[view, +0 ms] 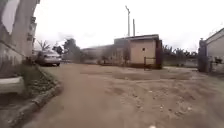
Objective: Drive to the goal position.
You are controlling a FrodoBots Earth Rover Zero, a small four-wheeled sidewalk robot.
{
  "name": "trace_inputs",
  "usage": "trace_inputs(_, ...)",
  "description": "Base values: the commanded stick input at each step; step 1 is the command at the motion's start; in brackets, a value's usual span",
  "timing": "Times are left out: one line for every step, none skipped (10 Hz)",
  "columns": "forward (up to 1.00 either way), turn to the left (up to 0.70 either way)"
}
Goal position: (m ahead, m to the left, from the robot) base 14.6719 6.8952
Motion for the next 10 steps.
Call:
trace_inputs(0.5,0.0)
trace_inputs(0.5,0.0)
trace_inputs(0.5,0.0)
trace_inputs(0.5,0.0)
trace_inputs(0.5,0.0)
trace_inputs(0.5,0.0)
trace_inputs(0.5,0.0)
trace_inputs(0.5,0.0)
trace_inputs(0.5,0.0)
trace_inputs(0.5,0.0)
